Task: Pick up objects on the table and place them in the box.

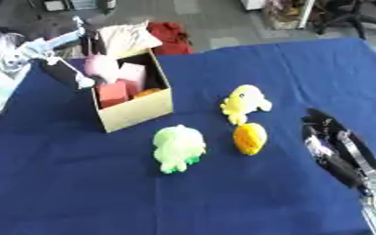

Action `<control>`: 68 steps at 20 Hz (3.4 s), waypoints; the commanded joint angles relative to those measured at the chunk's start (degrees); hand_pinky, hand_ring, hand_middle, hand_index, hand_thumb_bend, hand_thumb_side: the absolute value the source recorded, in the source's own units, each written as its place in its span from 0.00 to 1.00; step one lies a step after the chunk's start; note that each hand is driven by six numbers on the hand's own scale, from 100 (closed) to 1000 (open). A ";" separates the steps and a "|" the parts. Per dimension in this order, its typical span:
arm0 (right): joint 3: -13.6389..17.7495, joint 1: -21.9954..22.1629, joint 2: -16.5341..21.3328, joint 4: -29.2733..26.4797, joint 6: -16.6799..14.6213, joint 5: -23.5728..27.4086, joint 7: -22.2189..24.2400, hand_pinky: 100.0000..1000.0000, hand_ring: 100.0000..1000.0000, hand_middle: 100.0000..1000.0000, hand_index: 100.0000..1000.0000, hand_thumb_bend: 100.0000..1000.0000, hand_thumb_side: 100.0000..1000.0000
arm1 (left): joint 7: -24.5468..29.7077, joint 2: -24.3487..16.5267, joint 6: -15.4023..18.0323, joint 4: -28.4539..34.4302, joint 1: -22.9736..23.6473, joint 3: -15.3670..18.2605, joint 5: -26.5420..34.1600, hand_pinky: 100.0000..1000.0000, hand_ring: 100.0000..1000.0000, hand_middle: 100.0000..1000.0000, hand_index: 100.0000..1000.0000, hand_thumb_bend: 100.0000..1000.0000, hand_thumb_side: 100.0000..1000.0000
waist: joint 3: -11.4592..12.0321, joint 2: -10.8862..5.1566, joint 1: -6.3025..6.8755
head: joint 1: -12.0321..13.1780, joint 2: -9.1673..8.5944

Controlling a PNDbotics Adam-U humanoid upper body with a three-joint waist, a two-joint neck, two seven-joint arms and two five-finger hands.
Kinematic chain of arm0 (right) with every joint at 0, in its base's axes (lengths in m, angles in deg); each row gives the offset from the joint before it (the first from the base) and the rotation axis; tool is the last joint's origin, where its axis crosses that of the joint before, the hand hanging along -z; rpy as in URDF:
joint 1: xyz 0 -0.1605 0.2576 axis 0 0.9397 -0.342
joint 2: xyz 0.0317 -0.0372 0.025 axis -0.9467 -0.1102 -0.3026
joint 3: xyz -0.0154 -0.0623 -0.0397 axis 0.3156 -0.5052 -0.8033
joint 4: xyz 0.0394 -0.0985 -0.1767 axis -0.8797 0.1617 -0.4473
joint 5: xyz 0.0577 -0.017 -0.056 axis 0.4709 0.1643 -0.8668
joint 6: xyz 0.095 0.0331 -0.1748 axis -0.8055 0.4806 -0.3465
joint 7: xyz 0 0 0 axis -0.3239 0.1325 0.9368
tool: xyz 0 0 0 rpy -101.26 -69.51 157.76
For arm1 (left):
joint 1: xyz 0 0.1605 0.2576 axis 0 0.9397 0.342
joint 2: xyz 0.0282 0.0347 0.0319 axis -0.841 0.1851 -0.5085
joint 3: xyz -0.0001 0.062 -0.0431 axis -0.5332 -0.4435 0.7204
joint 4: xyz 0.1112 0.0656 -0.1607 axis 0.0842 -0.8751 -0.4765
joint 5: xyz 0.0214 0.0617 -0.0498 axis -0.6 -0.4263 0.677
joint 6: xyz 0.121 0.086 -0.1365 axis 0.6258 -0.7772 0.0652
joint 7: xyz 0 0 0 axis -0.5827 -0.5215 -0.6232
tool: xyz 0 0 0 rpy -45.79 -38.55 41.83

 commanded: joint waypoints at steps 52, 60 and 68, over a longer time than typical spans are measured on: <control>0.21 -0.68 0.20 -0.46 -0.06 -0.22 -0.01 0.82 0.82 0.80 0.96 0.00 0.73 | 1.47 1.76 6.24 23.13 7.56 -6.13 12.62 0.65 0.34 0.35 0.43 0.39 0.00 | -0.03 -1.41 -0.36 | -0.26 -0.66; 0.20 -0.56 0.21 -0.36 -0.09 -0.24 0.00 0.82 0.82 0.80 0.96 0.00 0.73 | -3.96 -1.37 -2.47 21.87 6.02 0.86 9.93 0.67 0.38 0.39 0.48 0.45 0.00 | 0.02 -1.61 -0.30 | -0.39 -0.80; -0.02 -0.54 0.07 -0.32 -0.22 -0.12 0.22 0.82 0.82 0.80 0.96 0.00 0.73 | -8.07 1.76 -6.35 4.19 1.87 2.47 1.78 0.68 0.44 0.45 0.54 0.46 0.00 | -0.31 -1.66 -0.15 | -0.32 -0.84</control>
